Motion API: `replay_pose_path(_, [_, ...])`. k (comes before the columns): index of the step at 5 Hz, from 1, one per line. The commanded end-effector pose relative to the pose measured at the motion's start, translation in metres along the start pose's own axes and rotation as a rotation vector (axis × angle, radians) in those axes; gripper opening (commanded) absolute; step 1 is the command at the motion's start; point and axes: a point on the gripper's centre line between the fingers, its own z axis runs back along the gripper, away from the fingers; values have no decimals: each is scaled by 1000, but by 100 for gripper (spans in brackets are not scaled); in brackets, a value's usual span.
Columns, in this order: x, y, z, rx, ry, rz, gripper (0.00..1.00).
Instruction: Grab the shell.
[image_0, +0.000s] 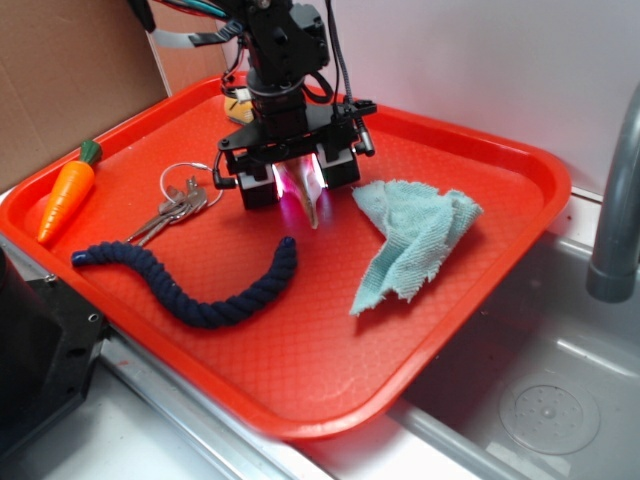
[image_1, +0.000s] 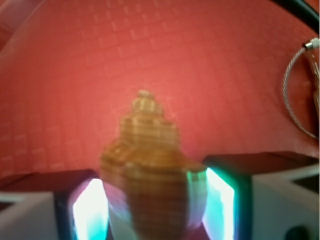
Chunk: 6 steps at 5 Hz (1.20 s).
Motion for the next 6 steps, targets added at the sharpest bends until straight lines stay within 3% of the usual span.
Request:
replay_pose_path(1, [8, -8, 74, -45, 161, -427, 0])
replay_pose_path(4, [12, 27, 178, -134, 217, -786, 0])
replay_pose_path(5, [16, 44, 190, -160, 204, -804, 0])
replay_pose_path(6, [16, 45, 187, -156, 224, -772, 0])
